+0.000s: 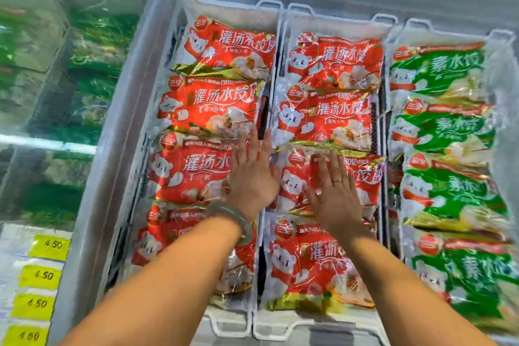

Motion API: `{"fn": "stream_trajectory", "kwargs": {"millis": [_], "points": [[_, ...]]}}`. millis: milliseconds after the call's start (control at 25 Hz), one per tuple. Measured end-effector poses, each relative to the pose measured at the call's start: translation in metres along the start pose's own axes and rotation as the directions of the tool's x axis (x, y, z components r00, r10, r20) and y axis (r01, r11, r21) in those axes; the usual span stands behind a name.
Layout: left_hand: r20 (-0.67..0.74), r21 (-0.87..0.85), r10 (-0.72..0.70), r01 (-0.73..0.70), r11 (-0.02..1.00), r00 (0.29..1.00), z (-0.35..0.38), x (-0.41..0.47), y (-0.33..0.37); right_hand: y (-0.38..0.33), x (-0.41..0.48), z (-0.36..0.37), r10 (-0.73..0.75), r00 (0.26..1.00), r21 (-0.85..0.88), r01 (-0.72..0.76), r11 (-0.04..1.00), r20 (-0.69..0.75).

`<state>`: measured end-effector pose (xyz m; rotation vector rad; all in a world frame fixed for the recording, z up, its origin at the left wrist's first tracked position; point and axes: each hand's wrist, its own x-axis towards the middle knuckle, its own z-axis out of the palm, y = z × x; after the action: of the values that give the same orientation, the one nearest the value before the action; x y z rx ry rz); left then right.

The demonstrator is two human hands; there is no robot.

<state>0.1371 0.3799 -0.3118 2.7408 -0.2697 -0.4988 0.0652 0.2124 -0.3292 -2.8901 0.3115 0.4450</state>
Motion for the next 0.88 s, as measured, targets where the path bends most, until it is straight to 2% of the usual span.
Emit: {"fn": "stream_trajectory", "kwargs": {"millis": [120, 280, 520, 720, 800, 880], "points": [[0.130, 0.040, 0.099, -0.105, 0.994, 0.987, 0.023, 0.003, 0.028, 0.029, -0.005, 0.002, 0.135, 0.990, 0.068, -0.138, 0.988, 0.045], [0.216, 0.093, 0.127, -0.150, 0.984, 0.968, 0.031, 0.033, 0.043, 0.035, 0.005, 0.010, 0.086, 0.977, 0.015, -0.090, 0.996, 0.194], [0.262, 0.172, 0.145, -0.194, 0.966, 0.954, 0.042, 0.074, 0.052, 0.039, 0.008, 0.022, 0.055, 0.986, -0.023, -0.052, 0.998, 0.158], [0.254, 0.199, 0.121, -0.174, 0.965, 0.960, 0.052, 0.075, 0.061, 0.042, 0.012, 0.022, -0.018, 0.980, 0.105, -0.003, 0.994, 0.198], [0.239, 0.202, 0.108, -0.158, 0.967, 0.965, 0.051, 0.075, 0.066, 0.045, 0.010, 0.017, -0.007, 0.990, 0.153, -0.015, 0.988, 0.142], [0.175, 0.202, 0.108, -0.143, 0.969, 0.979, 0.050, 0.072, 0.072, 0.049, 0.015, 0.009, 0.031, 0.995, 0.128, -0.020, 0.992, -0.090]]}}
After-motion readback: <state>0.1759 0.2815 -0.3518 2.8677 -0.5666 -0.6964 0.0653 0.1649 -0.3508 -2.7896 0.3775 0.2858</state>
